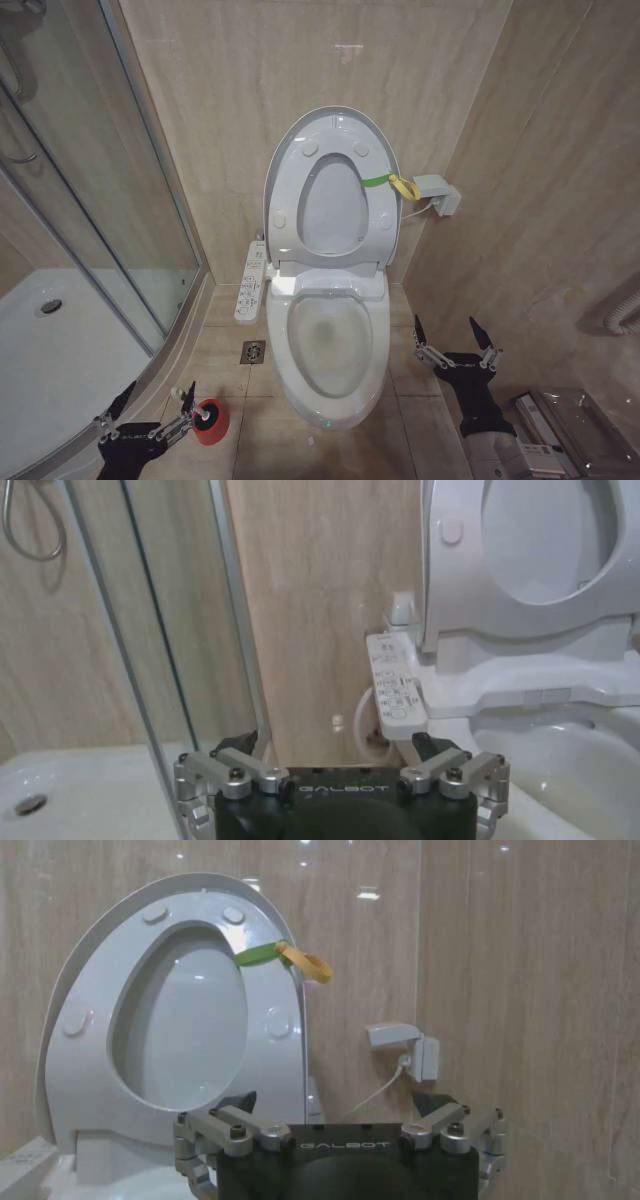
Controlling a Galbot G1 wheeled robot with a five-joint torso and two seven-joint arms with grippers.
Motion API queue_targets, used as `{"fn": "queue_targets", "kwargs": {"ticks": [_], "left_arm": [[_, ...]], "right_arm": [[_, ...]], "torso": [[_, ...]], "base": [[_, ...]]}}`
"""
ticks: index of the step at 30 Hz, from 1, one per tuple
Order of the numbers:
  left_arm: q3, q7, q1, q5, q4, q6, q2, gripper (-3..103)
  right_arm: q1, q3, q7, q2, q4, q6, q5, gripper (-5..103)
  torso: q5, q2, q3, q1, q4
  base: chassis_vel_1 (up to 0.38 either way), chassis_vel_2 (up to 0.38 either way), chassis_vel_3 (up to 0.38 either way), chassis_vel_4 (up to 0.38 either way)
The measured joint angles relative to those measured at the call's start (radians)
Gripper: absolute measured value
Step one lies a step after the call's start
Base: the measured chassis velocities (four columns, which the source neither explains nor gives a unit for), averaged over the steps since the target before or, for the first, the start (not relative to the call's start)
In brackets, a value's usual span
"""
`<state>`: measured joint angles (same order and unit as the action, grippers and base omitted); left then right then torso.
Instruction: Open the toilet lid, clean the toilet bowl with a toilet brush, close the toilet lid, and flush.
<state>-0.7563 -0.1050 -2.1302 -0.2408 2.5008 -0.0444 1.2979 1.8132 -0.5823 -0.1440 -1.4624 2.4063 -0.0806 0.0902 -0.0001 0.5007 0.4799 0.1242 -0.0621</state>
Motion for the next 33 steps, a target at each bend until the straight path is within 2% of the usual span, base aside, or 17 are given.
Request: {"fn": "queue_targets", "kwargs": {"ticks": [12, 20, 27, 33], "left_arm": [[0.019, 0.029, 0.019, -0.004, 0.000, 0.029, -0.002, 100], [-0.014, 0.071, 0.027, 0.012, -0.001, 0.060, -0.021, 100], [-0.049, 0.101, 0.034, 0.046, -0.001, 0.138, -0.025, 100], [-0.030, 0.100, 0.054, 0.032, -0.001, 0.144, -0.017, 100]], "right_arm": [[0.000, 0.000, 0.000, 0.000, 0.000, 0.000, 0.000, 100], [0.000, 0.000, 0.000, 0.000, 0.000, 0.000, 0.000, 100], [0.000, 0.000, 0.000, 0.000, 0.000, 0.000, 0.000, 100], [0.000, 0.000, 0.000, 0.000, 0.000, 0.000, 0.000, 100]], "torso": [[0.0000, 0.000, 0.000, 0.000, 0.0000], [0.0000, 0.000, 0.000, 0.000, 0.0000], [0.0000, 0.000, 0.000, 0.000, 0.0000], [0.0000, 0.000, 0.000, 0.000, 0.0000]], "base": [[0.000, 0.000, 0.000, 0.000], [0.000, 0.000, 0.000, 0.000], [0.000, 0.000, 0.000, 0.000], [0.000, 0.000, 0.000, 0.000]]}}
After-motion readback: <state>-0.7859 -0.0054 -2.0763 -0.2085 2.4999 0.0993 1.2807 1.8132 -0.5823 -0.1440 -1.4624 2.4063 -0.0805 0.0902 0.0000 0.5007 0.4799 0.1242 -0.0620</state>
